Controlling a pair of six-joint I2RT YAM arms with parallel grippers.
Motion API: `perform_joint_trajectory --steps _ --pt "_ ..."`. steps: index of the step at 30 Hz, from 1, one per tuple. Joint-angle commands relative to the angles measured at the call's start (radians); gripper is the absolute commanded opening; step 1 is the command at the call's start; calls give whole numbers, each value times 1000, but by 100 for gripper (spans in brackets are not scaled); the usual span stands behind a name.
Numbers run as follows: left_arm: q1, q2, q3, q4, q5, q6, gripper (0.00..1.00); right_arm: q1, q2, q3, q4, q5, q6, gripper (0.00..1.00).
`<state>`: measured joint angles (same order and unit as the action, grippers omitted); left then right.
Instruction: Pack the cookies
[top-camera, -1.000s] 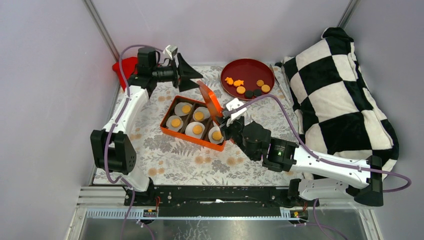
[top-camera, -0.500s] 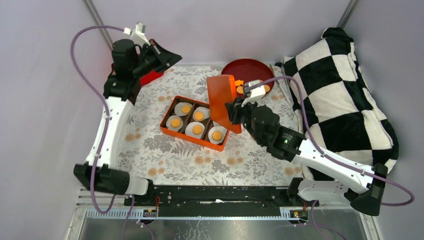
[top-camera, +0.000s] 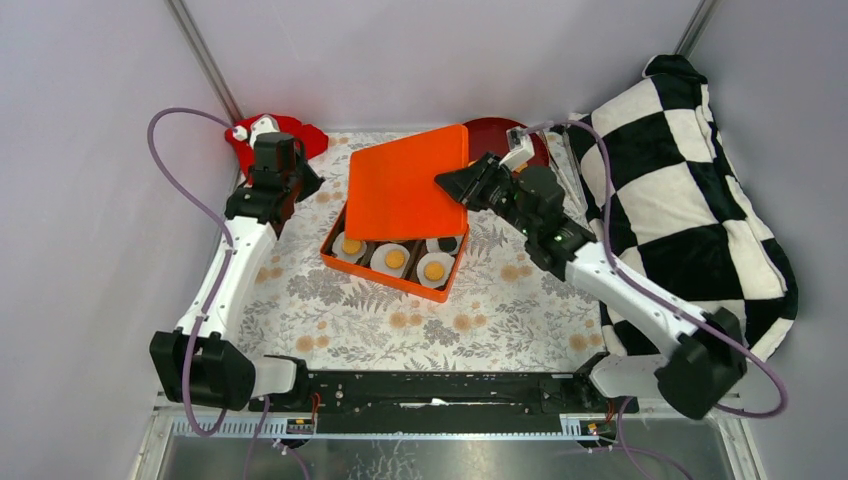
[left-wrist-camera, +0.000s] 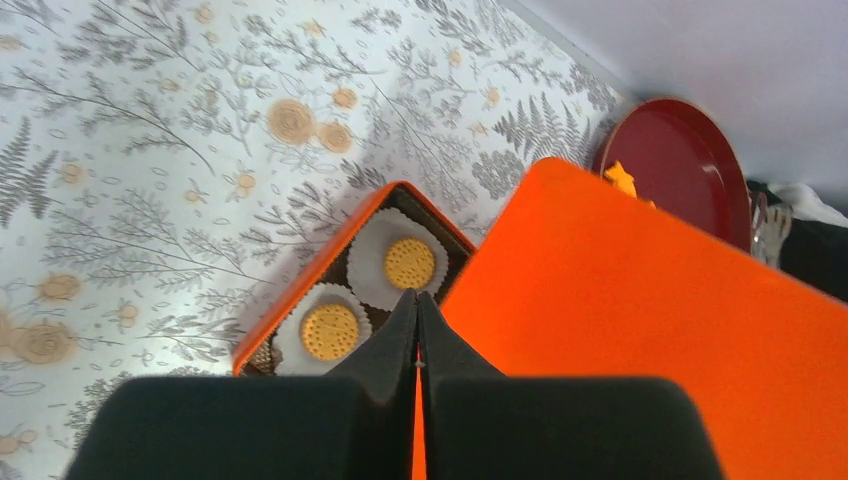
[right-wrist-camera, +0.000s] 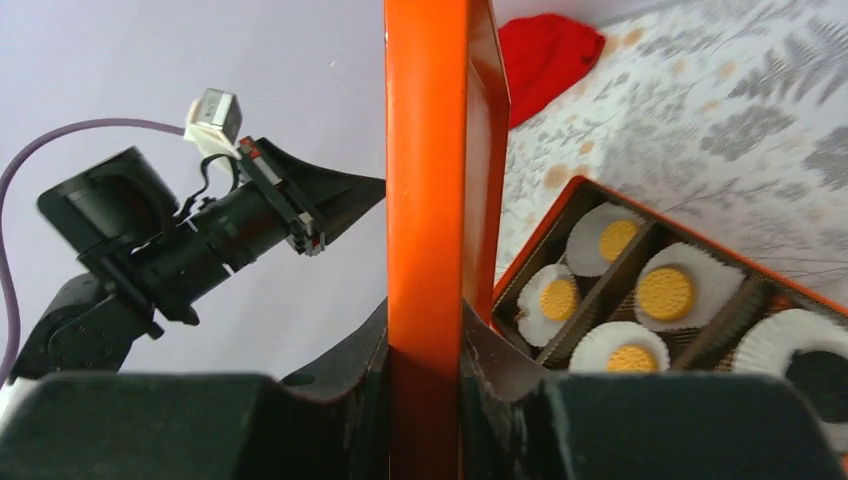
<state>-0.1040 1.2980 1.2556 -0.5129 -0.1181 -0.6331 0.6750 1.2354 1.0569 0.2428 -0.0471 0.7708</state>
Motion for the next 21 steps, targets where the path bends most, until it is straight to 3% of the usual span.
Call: perform_joint_trajectory --steps 1,9,15,18,21 --pt "4 -50 -10 11 -165 47 0 -65 123 -87 398 -243 289 0" --pt "4 12 -5 -33 -235 8 0 -104 428 -116 768 -307 463 0" --pt "4 122 -14 -6 -268 -38 0 -124 494 -148 947 -319 529 0" --pt "4 201 3 47 -272 -34 0 -174 398 -183 910 -328 488 0" --pt "4 284 46 103 -251 -6 0 -220 224 -188 671 -320 347 0"
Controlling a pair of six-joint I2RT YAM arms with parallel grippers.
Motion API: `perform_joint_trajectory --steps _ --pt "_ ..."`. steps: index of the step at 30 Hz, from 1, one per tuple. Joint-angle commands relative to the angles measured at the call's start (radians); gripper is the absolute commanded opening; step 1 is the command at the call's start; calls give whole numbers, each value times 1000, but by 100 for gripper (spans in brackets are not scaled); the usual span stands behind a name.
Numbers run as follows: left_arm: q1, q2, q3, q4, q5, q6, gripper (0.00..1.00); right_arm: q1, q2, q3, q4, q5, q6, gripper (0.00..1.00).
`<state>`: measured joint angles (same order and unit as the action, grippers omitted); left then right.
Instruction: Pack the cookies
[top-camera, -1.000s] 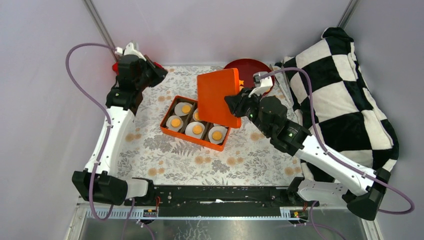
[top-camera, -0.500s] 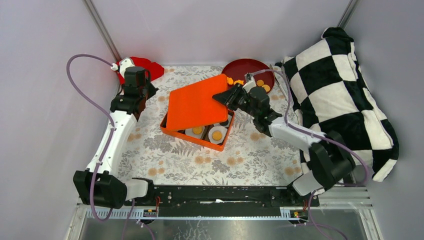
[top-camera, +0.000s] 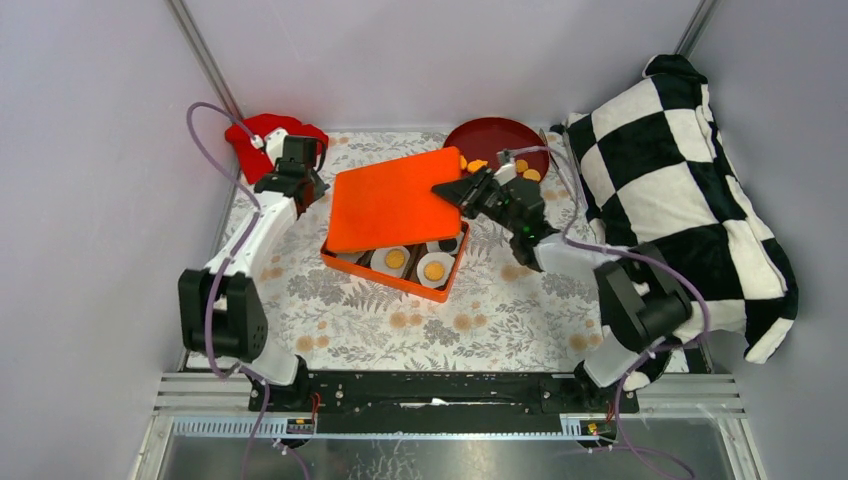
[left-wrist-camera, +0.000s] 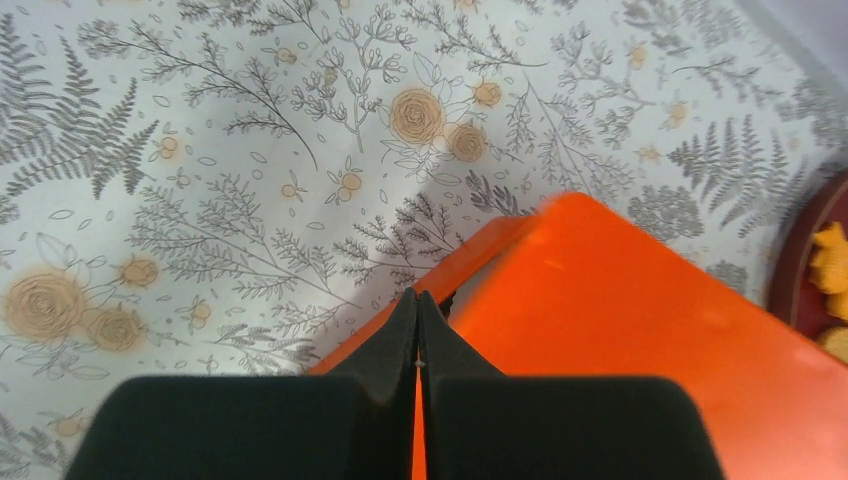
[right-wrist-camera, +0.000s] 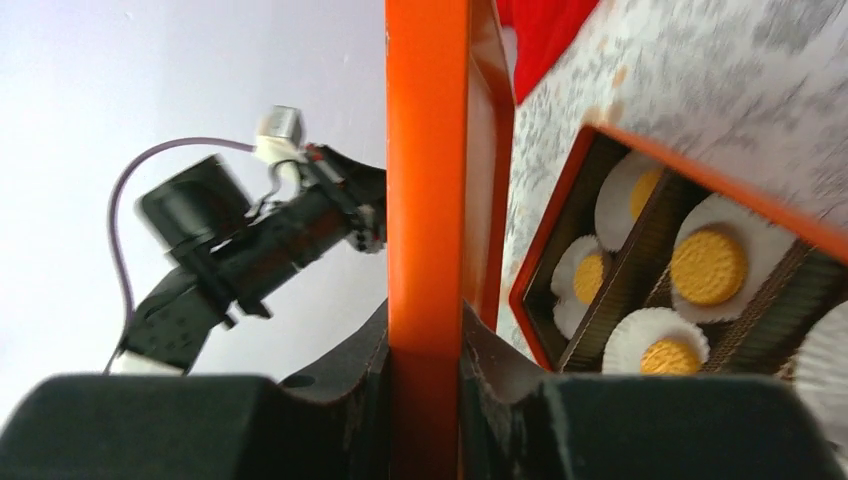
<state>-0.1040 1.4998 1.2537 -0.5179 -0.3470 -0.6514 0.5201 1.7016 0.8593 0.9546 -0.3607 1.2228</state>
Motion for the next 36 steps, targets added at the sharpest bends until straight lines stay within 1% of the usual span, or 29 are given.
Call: perform_joint_trajectory --steps 1,5,7,9,13,17,19,23,25,27,32,36 --pt "4 124 71 120 -16 17 0 -74 -299 9 -121 6 -153 0" --pt "4 263 177 151 58 44 0 -78 -524 36 -490 122 -334 0" --pt "4 327 218 171 109 48 0 -78 -622 49 -618 190 -407 0" --pt "4 382 243 211 169 55 0 -78 -683 58 -701 235 -461 0" --pt "3 488 288 277 226 54 0 -78 -748 59 -759 233 -509 0" --pt "-2 588 365 296 279 53 0 -78 -780 54 -782 230 -530 0" --pt "-8 632 403 293 301 56 0 -78 -787 52 -789 232 -538 0" --pt "-29 700 473 215 298 57 0 -79 -779 45 -787 223 -534 0" --pt "-42 692 457 186 267 63 0 -79 -778 35 -779 218 -528 0" --pt "-48 664 407 170 240 58 0 -79 -780 27 -771 215 -521 0" --pt "-51 547 188 164 207 31 0 -78 -780 22 -761 189 -506 0" --pt "-55 462 49 165 200 6 0 -78 -785 20 -761 176 -496 0"
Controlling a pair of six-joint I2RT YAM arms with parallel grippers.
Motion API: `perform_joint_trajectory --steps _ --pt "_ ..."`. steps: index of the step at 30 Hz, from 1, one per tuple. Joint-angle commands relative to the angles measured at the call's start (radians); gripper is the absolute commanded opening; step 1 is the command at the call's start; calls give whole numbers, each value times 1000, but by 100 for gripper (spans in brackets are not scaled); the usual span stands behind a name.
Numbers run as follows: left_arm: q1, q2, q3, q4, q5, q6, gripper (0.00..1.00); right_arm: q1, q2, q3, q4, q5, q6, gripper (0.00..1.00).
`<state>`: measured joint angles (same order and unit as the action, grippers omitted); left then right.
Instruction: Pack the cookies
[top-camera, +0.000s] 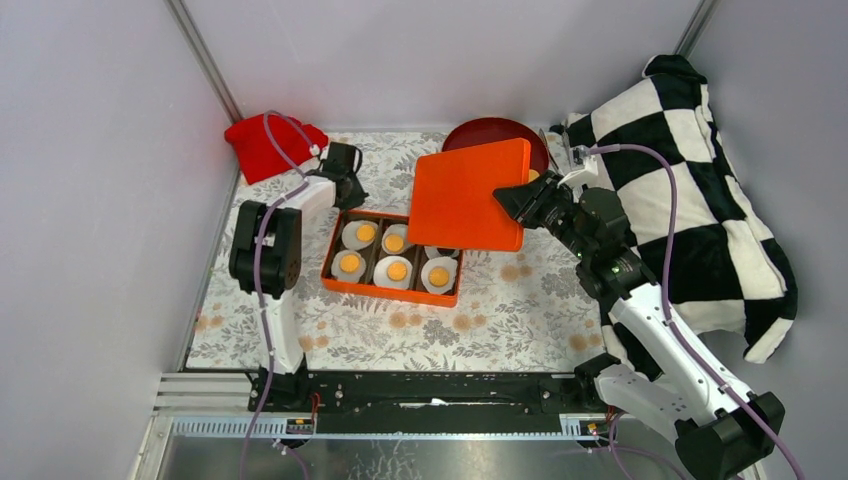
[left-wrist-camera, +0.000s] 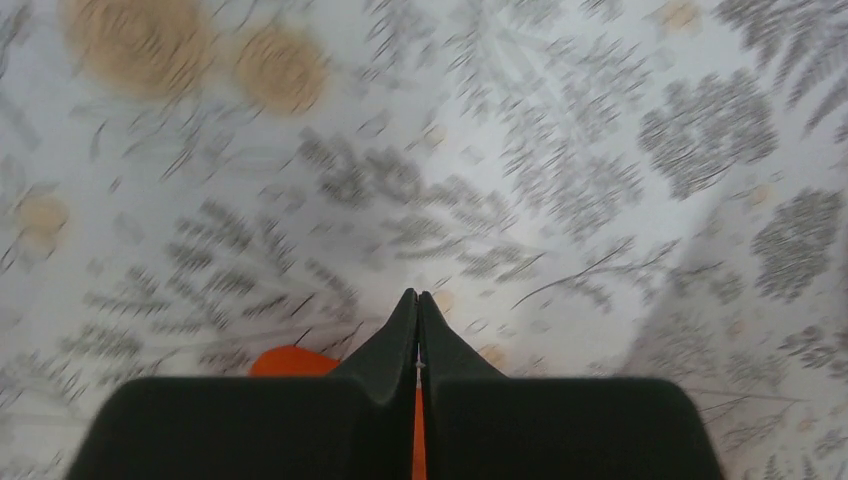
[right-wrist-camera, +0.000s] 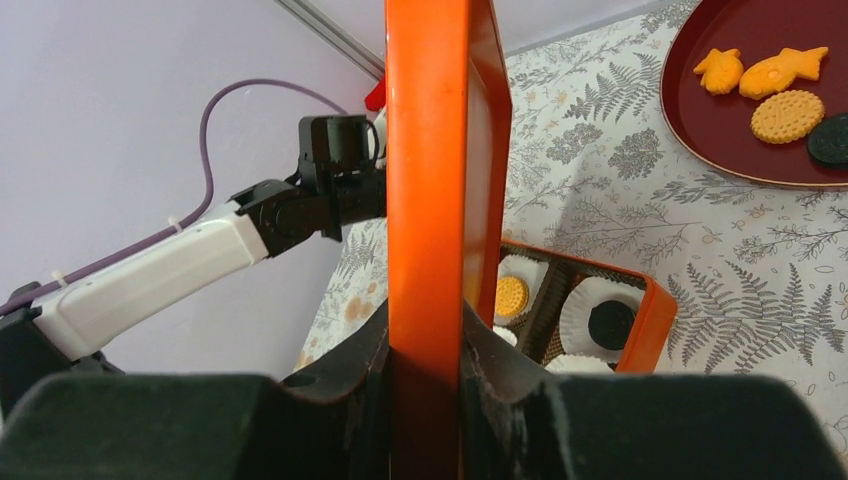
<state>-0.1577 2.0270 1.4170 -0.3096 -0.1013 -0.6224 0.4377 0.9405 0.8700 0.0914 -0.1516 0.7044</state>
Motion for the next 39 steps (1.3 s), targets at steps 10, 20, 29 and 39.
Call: perform_joint_trajectory --steps 10,20,29,39 --pt "-29 -385 -177 -122 -250 -105 0 4 28 -39 242 -295 220 0" --pt "-152 -854 -380 -206 -389 -128 0 4 421 -297 1189 -527 795 0" --pt "-169 -1014 -542 -203 -381 -115 0 9 754 -266 1512 -503 925 0" --pt "-174 -1072 -630 -211 -365 -161 0 61 936 -244 1459 -429 818 0"
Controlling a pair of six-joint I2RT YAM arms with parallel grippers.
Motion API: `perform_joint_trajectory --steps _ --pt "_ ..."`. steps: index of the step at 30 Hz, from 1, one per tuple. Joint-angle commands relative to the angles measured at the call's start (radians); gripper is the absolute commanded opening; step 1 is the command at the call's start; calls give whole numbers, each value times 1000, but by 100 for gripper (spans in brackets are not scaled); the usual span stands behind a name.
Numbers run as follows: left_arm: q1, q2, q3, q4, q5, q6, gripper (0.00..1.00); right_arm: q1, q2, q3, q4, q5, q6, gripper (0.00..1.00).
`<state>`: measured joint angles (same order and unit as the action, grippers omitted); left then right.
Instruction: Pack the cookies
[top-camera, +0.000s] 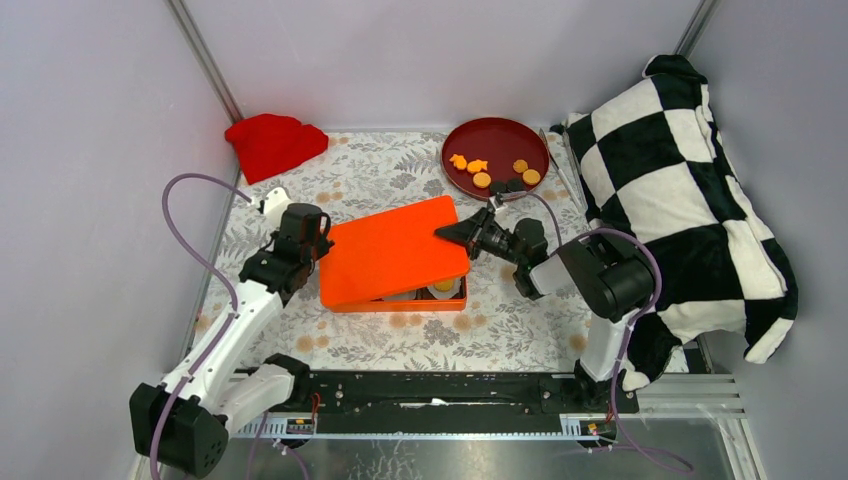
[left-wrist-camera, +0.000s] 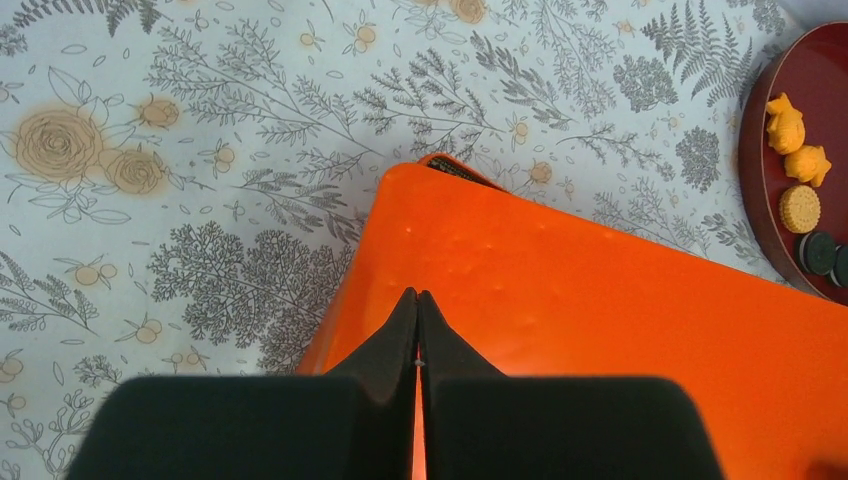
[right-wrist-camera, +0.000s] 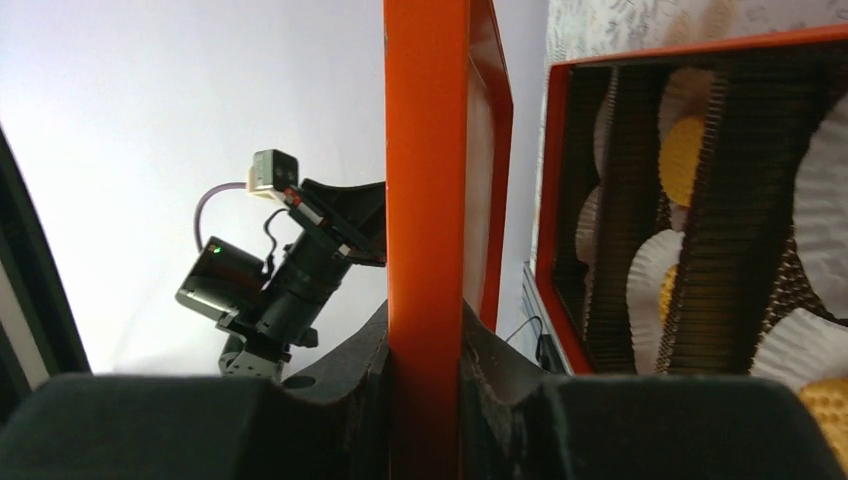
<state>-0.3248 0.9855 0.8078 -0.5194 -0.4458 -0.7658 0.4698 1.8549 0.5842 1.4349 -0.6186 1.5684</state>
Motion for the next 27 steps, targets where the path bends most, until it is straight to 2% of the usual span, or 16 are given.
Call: perform_joint_trajectory --steps 1,7,13,20,27 --pt "-7 -37 -25 -3 -23 -16 0 34 37 49 113 45 -61 0" --pt "-6 -58 -45 -8 -14 -13 0 48 99 65 100 124 -133 0" --pt "-8 -85 -79 -7 -8 -18 0 70 51 45 -42 224 -271 0" --pt "-18 -97 -100 4 15 -25 0 72 20 -5 -45 246 -253 0" --pt "-67 -96 -185 127 110 -25 0 72 -62 -86 -116 274 -290 0"
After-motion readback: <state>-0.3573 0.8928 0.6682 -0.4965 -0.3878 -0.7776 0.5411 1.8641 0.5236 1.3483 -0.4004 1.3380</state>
